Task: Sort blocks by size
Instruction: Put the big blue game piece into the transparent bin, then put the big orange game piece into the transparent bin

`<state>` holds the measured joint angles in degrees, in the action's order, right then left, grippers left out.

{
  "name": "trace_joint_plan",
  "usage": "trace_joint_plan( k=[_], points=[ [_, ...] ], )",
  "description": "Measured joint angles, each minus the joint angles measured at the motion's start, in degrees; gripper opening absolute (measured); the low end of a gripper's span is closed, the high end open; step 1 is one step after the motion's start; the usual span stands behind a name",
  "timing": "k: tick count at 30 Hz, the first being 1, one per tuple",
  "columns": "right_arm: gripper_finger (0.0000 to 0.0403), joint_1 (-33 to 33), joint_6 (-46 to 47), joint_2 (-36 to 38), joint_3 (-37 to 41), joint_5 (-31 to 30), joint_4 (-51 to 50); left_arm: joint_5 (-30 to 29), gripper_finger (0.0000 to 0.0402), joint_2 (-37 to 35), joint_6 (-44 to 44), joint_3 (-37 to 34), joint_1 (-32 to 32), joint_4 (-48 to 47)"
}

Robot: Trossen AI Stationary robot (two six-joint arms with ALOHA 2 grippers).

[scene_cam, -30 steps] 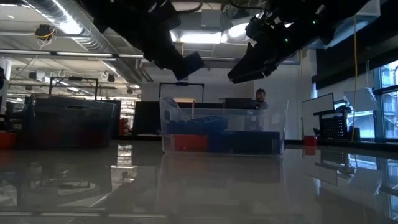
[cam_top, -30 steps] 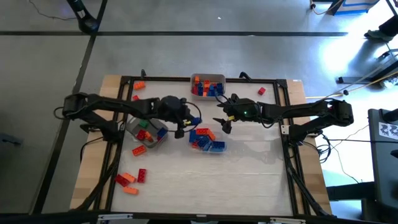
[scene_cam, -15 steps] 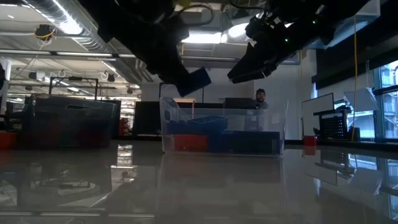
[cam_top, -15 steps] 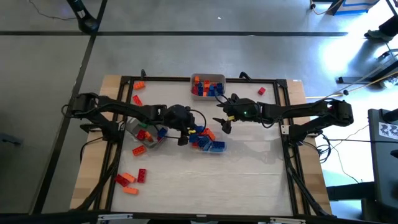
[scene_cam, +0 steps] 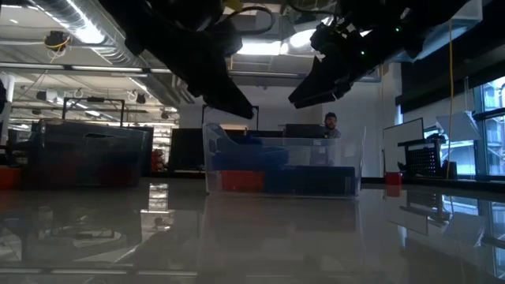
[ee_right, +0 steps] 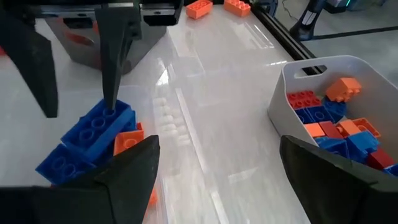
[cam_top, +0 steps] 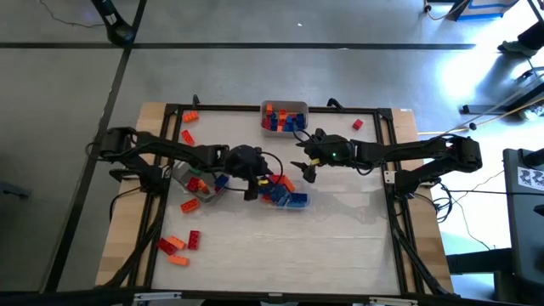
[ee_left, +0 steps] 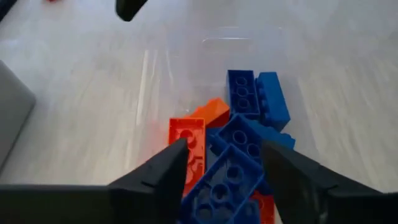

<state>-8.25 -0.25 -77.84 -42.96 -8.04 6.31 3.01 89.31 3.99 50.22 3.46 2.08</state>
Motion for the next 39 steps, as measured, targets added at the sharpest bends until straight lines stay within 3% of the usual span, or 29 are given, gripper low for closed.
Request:
trace_joint_plan(
  k=[7, 17, 23, 32, 39],
  points=[
    [0.0331, 0.0, 0.0, 0.0, 0.0, -0.3, 0.0, -1.3, 0.0218, -8.0, 1.2, 0.0, 1.1, -7.2],
    [0.0331, 0.0, 0.0, 0.0, 0.0, -0.3, 0.0, -14.6, 0.0210, -20.9, 0.8, 0.0, 9.9, -24.2],
    [0.0331, 0.0, 0.0, 0.0, 0.0, -0.3, 0.0, -17.6, 0.0210, -21.3, -0.5, -0.2, 20.8, -28.5],
    [0.0331, 0.0, 0.0, 0.0, 0.0, -0.3, 0.0, -24.0, 0.0210, -20.9, -5.5, -6.0, 35.6, -26.8],
    [0.0331, 0.0, -0.2, 0.1, 0.0, -2.5, 0.7, -24.3, 0.0210, -18.5, -7.8, -8.2, 41.9, -25.3]
  ],
)
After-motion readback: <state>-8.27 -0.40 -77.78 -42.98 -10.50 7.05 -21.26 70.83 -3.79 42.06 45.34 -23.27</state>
